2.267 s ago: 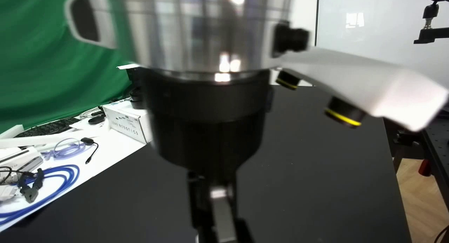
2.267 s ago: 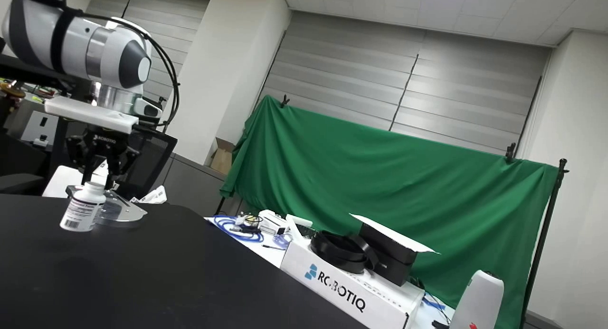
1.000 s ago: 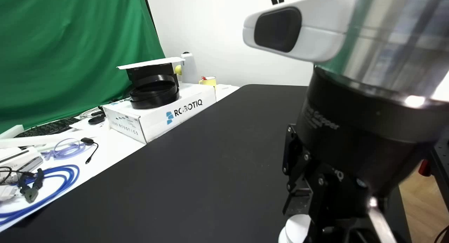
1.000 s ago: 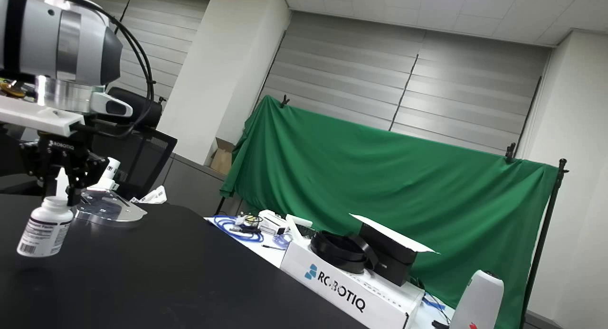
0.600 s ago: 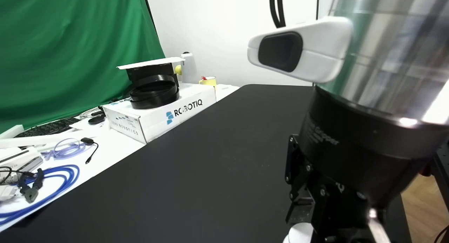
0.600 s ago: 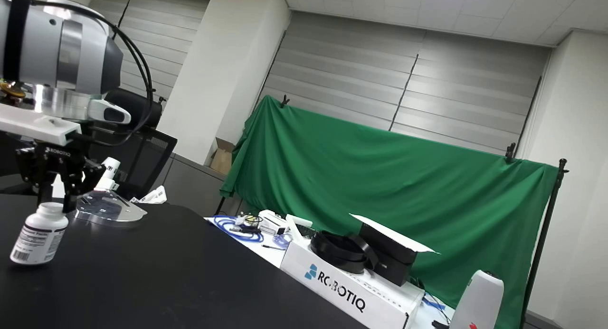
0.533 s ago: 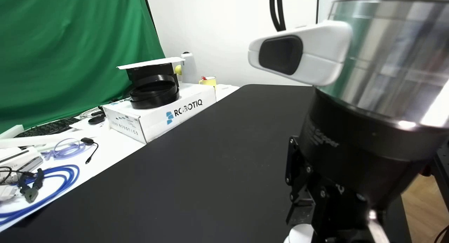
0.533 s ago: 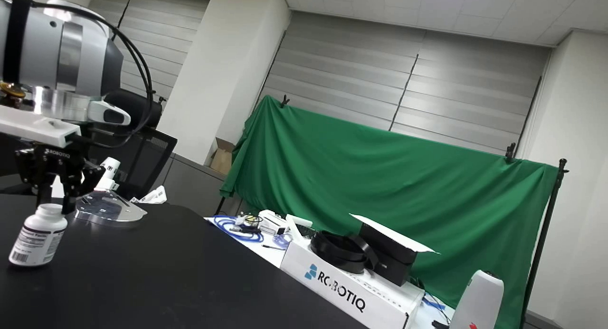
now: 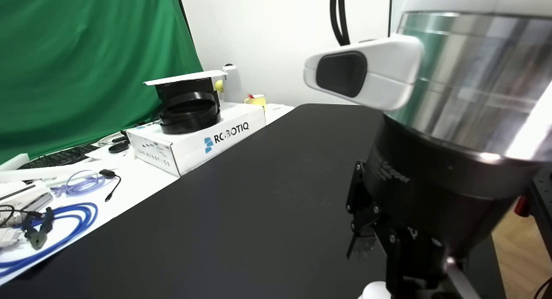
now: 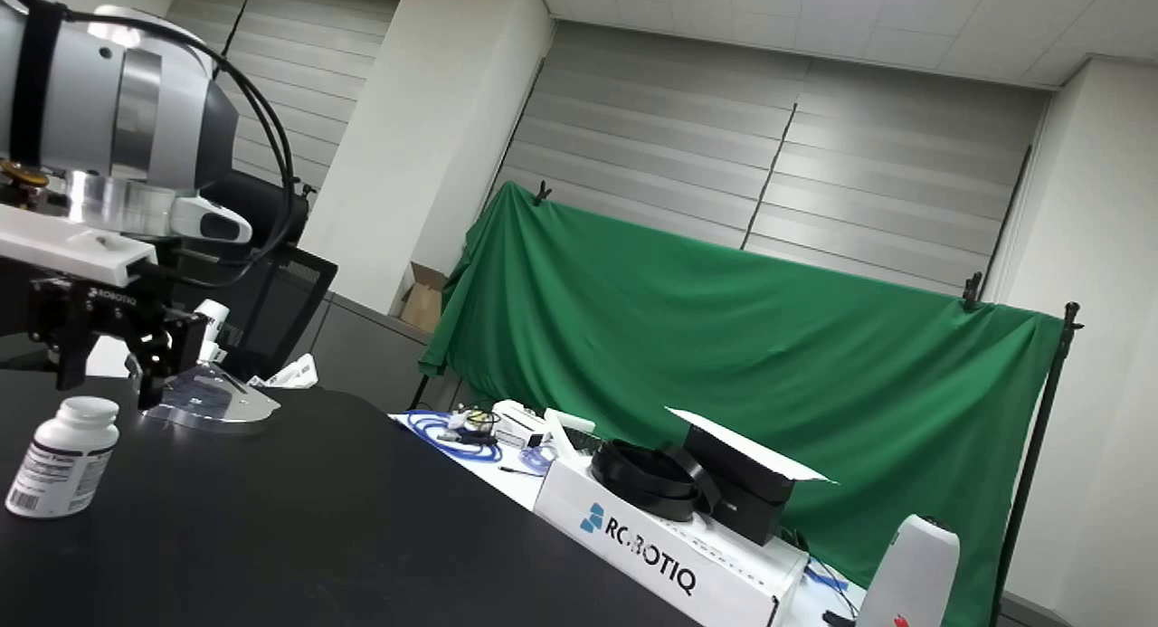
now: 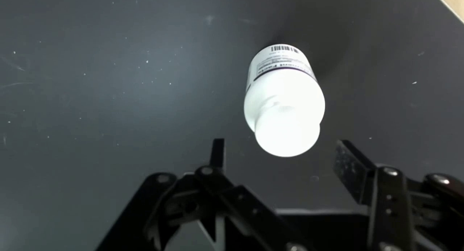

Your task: Place the bottle on the silver object then on the back edge of the table

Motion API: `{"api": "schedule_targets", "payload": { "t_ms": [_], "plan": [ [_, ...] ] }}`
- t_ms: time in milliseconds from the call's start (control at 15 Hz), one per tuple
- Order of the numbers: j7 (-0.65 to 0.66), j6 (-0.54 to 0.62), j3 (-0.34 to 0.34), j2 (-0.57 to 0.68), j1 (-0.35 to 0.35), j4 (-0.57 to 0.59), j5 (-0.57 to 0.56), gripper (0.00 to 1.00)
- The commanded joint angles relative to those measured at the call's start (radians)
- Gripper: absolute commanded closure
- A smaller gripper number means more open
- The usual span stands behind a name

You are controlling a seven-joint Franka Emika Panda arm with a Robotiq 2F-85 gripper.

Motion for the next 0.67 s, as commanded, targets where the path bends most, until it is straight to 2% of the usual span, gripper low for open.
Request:
{"api": "schedule_targets", "payload": {
  "t_ms": [0,333,467,533,600],
  "plan": [
    [0.03,-0.026,-0.01,-0.062,0.01,-0.003,-0.016,0.0],
    [-0.014,-0.07,0.017,-0.16,0.005,-0.029,0.031,0.0],
    [-0.061,-0.051,0.028,-0.168,0.003,-0.043,0.089,0.01],
    [-0.027,-0.049,0.02,-0.128,0.0,-0.011,0.045,0.01],
    [-0.043,-0.048,0.025,-0.136,0.0,-0.016,0.065,0.0]
  ]
}}
